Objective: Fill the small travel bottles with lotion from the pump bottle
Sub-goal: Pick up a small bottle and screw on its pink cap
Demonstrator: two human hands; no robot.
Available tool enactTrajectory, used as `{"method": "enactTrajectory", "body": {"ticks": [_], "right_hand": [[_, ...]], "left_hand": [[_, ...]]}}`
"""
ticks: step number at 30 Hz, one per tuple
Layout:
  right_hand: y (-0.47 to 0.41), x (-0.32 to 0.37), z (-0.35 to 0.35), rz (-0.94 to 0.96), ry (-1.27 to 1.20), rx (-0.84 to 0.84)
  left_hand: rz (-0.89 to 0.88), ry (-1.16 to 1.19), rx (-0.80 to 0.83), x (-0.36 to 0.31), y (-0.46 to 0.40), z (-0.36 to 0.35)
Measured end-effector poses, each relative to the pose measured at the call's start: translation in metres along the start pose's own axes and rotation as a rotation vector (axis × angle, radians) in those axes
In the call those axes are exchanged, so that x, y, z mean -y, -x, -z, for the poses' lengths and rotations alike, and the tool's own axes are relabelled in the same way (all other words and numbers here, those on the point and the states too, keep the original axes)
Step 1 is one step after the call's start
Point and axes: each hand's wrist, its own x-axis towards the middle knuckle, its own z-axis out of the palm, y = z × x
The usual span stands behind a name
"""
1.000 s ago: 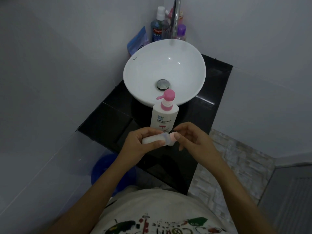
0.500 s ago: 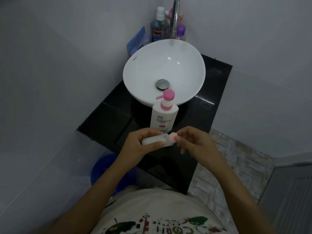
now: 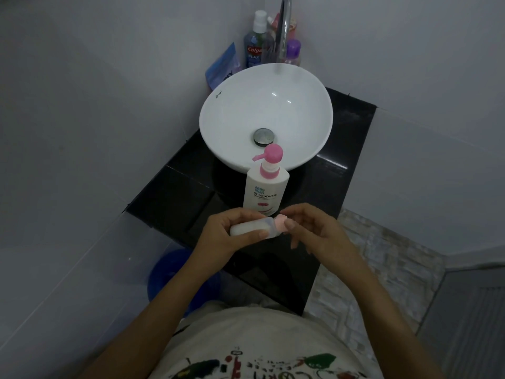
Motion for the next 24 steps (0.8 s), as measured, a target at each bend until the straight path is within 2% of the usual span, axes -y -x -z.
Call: {"method": "enactTrajectory", "body": {"ticks": [3, 8, 13, 21, 24], "right_hand": [[0.001, 0.001, 0.002, 0.019, 0.023, 0.032], [0.0, -0.001, 0.0, -0.001, -0.045, -0.022], [0.002, 0.002, 0.002, 0.002, -0.054, 0.026], [0.009, -0.014, -0.019, -0.123, -0.113, -0.091], [0.01, -0.016, -0.024, -0.054, -0.022, -0.159]], "left_hand": [[0.008, -0.003, -0.006, 0.002, 0.0, 0.001], [0.013, 0.005, 0.007, 0.003, 0.0, -0.001], [0.006, -0.009, -0.001, 0.004, -0.001, 0.0], [0.004, -0.084, -0.011, 0.019, 0.002, -0.003], [-0.005, -0.132, -0.018, 0.027, 0.003, -0.004]]}}
